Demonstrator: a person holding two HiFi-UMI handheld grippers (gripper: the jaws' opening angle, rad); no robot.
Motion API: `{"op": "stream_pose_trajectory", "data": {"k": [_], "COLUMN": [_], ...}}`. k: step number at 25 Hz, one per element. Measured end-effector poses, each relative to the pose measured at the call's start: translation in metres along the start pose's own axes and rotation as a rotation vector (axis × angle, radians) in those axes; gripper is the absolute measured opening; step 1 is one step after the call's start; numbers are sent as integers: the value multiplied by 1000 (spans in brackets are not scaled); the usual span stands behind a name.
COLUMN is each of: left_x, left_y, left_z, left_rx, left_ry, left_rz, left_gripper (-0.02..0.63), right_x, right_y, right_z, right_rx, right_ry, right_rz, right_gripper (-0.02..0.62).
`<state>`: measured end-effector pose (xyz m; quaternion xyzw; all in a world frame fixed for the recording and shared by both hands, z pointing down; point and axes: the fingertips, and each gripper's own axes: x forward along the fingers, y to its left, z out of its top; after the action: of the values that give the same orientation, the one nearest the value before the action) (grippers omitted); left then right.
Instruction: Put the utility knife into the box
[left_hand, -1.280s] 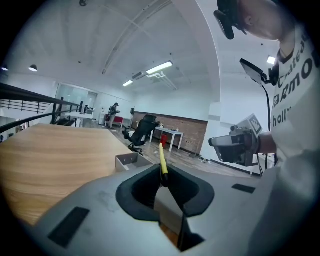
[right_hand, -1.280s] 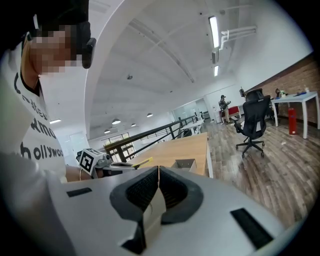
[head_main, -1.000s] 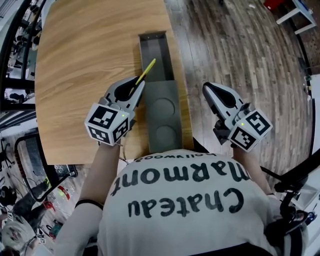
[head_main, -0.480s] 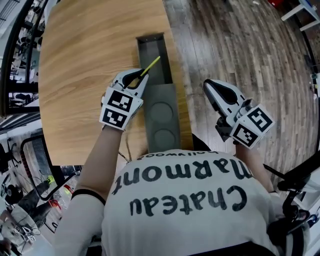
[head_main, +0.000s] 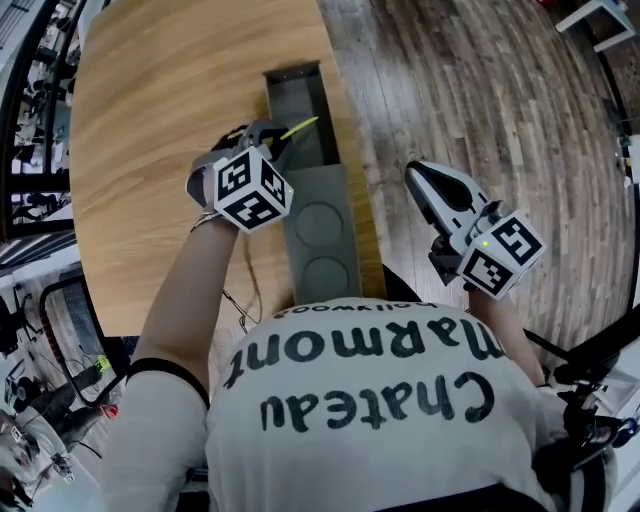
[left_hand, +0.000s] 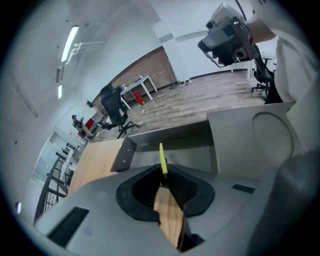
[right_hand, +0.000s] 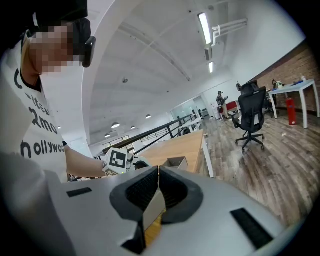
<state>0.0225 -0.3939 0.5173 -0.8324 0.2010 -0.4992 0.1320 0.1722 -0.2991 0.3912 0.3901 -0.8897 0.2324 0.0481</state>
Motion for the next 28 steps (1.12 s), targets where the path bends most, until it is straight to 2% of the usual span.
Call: {"op": "stream_pose_trajectory", "data": {"k": [4, 8, 16, 19, 23, 28], "left_x": [9, 11, 12, 12, 13, 7], "left_y": [2, 3, -1, -7, -12, -15], "left_z": [1, 0, 1, 3, 5, 15], "left_rx": [15, -27, -51, -59, -119, -251], "left_ry": [9, -4, -17, -15, -22, -77], "left_rz": [-12, -7, -44, -86, -153, -246], "left_gripper": [43, 44, 44, 44, 48, 48], "right_x": [1, -2, -1, -1, -1, -1], "right_y": [-2, -2, -8, -7, -9, -11], "right_z": [-3, -3, -4, -5, -4, -7], "right_rx": [12, 38, 58, 64, 110, 112], "right_ry": [0, -18, -22, -17, -35, -26], "right_rz": [-7, -3, -6, -3, 5, -1], "right_gripper": [11, 11, 11, 11, 11, 11]}}
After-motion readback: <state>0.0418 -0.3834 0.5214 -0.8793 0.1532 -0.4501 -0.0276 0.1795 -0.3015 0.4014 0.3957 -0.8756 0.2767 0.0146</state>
